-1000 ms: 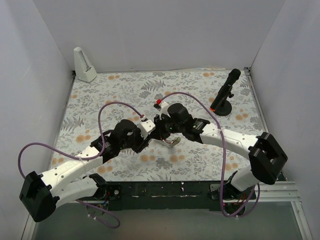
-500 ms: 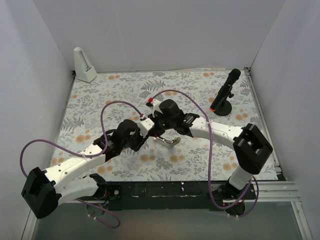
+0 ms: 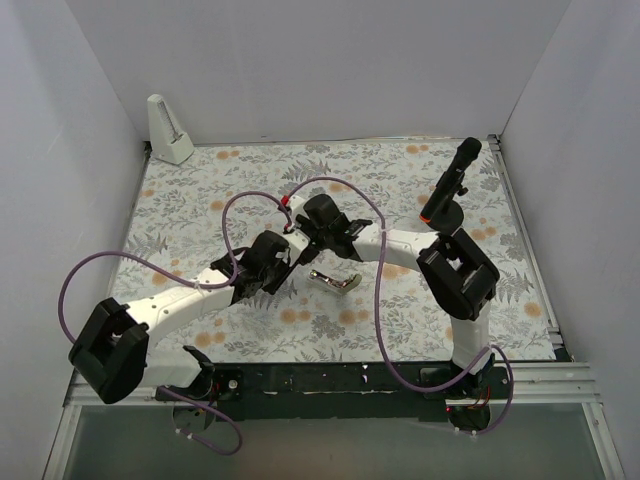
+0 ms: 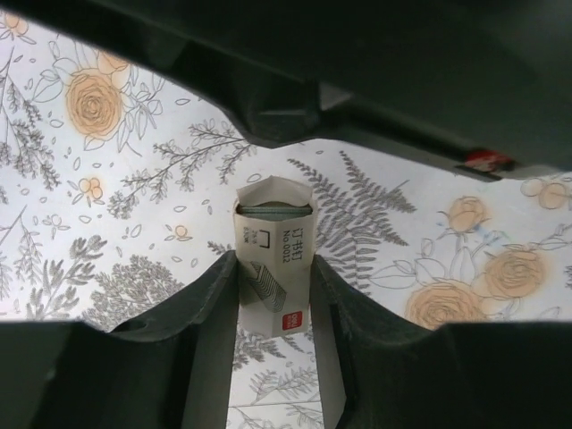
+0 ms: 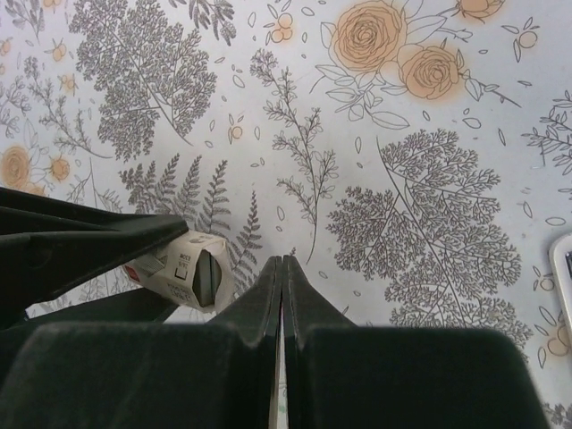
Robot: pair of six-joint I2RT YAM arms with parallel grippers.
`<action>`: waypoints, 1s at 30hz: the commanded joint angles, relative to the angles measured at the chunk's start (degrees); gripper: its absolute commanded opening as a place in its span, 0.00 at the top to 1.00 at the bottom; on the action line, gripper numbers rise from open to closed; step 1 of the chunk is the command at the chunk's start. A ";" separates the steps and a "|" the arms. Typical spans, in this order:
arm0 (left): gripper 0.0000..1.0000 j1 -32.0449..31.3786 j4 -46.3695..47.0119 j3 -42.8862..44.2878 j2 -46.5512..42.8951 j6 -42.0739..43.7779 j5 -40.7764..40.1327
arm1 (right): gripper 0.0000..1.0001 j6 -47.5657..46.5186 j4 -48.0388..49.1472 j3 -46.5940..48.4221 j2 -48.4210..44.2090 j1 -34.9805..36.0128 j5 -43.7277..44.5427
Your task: Load the staples into the stapler
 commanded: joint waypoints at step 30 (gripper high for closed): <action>0.78 3.33 6.22 -1.86 -7.05 0.44 7.15 | 0.60 4.09 2.67 -1.78 -5.58 -5.73 -16.27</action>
